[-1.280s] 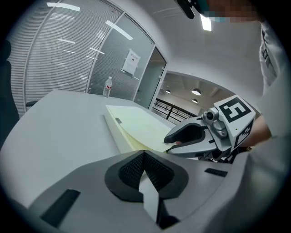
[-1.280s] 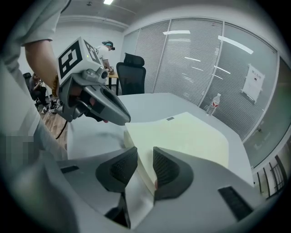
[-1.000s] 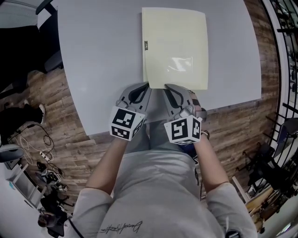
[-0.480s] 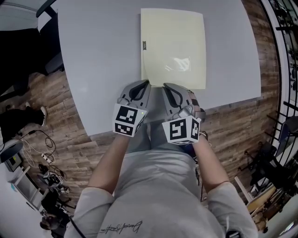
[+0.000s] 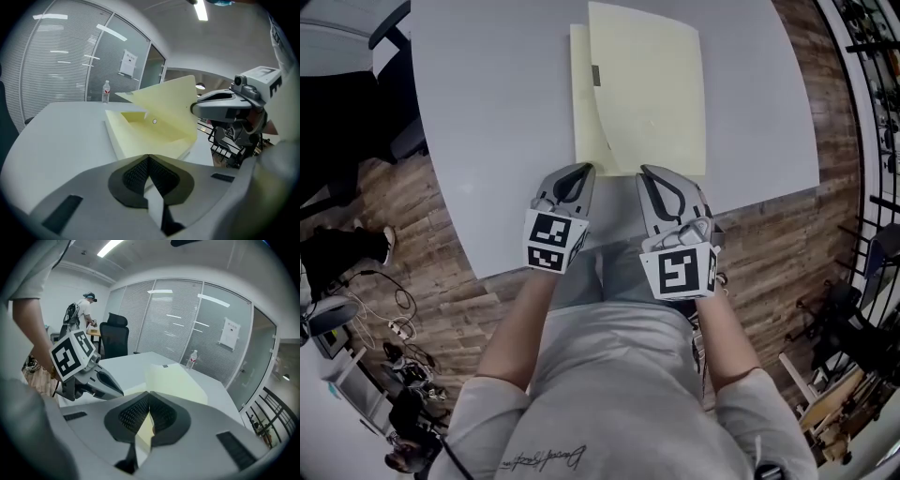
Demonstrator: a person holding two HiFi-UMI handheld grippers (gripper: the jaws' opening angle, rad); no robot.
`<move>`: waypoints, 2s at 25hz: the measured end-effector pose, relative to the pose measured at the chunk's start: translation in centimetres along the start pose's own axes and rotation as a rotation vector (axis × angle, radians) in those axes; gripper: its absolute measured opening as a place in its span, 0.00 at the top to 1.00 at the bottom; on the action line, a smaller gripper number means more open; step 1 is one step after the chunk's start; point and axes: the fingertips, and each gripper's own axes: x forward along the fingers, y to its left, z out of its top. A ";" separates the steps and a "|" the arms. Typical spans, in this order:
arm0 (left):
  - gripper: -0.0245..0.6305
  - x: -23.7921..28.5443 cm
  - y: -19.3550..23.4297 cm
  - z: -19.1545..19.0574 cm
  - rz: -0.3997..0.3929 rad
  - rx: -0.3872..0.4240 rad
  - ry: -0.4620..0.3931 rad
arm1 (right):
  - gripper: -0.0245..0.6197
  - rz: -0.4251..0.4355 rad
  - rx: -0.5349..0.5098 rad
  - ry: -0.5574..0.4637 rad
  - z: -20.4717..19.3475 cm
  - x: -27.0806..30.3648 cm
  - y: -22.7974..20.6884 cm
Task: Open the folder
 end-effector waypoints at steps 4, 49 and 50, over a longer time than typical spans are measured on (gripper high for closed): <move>0.95 0.0 0.6 -0.2 -0.006 -0.009 0.011 | 0.92 -0.018 0.014 -0.018 0.8 -1.4 -1.4; 0.95 -0.4 3.1 -0.4 0.111 -0.003 0.069 | 0.92 -0.525 0.770 0.148 -24.1 -11.9 -20.5; 0.95 -0.4 3.3 -0.3 0.117 -0.007 0.067 | 0.91 -0.526 0.778 0.157 -24.6 -11.8 -20.4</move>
